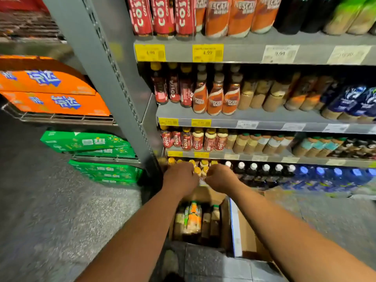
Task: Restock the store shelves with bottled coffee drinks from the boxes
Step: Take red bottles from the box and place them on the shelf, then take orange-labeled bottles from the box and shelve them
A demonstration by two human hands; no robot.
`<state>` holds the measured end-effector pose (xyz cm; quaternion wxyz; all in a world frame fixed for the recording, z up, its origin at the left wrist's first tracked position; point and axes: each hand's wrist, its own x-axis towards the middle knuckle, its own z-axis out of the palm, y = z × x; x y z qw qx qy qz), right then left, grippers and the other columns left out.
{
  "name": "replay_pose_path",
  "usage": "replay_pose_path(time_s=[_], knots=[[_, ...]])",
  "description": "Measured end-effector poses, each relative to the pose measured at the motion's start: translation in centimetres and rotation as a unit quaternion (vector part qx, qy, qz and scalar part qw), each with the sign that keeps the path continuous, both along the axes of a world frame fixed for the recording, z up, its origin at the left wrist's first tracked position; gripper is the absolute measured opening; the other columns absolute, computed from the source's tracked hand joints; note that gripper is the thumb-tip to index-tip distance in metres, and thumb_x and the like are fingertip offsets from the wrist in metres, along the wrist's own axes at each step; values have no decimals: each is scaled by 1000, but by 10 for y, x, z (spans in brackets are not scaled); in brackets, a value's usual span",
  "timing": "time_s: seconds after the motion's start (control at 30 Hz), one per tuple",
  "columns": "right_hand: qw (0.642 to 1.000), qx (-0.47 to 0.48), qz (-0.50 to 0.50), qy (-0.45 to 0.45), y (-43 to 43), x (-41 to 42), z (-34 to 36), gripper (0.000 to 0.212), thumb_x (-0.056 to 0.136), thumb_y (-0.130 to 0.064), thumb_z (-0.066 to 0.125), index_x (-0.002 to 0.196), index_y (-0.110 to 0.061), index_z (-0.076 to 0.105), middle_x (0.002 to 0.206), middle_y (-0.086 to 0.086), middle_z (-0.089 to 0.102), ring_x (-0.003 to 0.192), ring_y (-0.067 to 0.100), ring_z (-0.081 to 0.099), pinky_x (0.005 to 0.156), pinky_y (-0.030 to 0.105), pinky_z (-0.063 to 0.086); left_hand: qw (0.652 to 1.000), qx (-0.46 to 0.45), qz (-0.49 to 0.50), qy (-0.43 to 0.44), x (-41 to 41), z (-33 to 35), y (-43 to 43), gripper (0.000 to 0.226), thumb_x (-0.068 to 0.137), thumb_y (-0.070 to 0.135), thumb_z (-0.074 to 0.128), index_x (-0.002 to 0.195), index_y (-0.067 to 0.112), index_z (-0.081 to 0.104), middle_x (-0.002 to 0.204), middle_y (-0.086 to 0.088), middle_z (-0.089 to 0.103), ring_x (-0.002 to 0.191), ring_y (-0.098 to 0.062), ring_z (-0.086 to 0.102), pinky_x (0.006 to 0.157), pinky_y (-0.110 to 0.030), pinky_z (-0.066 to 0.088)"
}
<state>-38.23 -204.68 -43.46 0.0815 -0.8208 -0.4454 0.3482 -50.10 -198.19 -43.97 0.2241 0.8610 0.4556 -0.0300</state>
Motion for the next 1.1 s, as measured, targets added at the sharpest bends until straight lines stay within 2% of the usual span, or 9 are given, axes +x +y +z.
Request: replay_pose_path(time_s=[0.1,0.17,0.27,0.37,0.47,0.63,0.8,0.87,1.1], knots=[[999,-37,-26,8,-14,-2,-39,21,90,-22,53,97,-5,63,98,17,62,99,34,61,67,27,41,999,-42,-5,15,0,-36,-11,15,89,29,48,81,19,55,91,-3,58,91,-27,58,65,-31,41],[997,-63,-38,16,-20,-1,-61,16,90,-17,51,77,-9,56,79,10,57,77,28,60,57,22,36,998,-64,-15,24,1,-61,-15,14,90,28,46,83,19,55,95,-1,60,89,-24,58,67,-31,43],[991,-88,-94,24,-23,1,-94,35,88,-15,48,56,-18,35,59,0,40,52,14,38,50,22,34,994,-88,-43,56,3,-95,-13,19,93,27,46,96,15,61,102,-4,62,93,-26,59,69,-31,42],[983,-101,-151,22,-23,2,-126,19,86,-24,52,72,-13,57,83,11,66,75,27,61,64,25,44,991,-103,-48,66,0,-132,-6,25,94,30,47,107,14,62,110,-7,63,102,-29,59,74,-31,42],[966,-120,-230,15,-27,6,-163,31,90,-26,52,110,-7,66,118,17,65,109,34,60,84,32,49,992,-117,-22,45,-9,-175,-5,23,93,28,49,102,15,66,109,-8,64,102,-28,61,73,-28,45],[953,-162,-254,22,-33,2,-261,34,91,-27,53,113,-5,64,117,19,65,109,36,60,83,33,49,977,-184,-33,100,-18,-270,-9,29,94,31,44,113,16,61,117,-8,62,108,-28,59,89,-35,50],[941,-182,-270,91,-48,-14,-369,21,88,-20,54,102,-6,59,108,17,65,94,32,59,74,34,47,966,-229,11,119,-30,-367,-17,24,93,33,49,107,16,59,115,-6,54,107,-28,55,86,-37,48],[931,-206,-282,108,-56,-15,-409,28,88,-20,55,112,-7,57,113,15,62,92,29,56,72,30,41,959,-256,42,113,-33,-405,-22,25,93,30,49,111,13,57,122,-5,50,106,-25,53,89,-40,47],[889,-186,-398,128,-69,-11,-507,44,89,-24,58,131,-17,46,128,9,53,114,29,54,98,47,46,946,-288,111,98,-26,-497,-38,44,94,35,52,132,14,46,140,-6,37,120,-28,46,100,-45,43]])
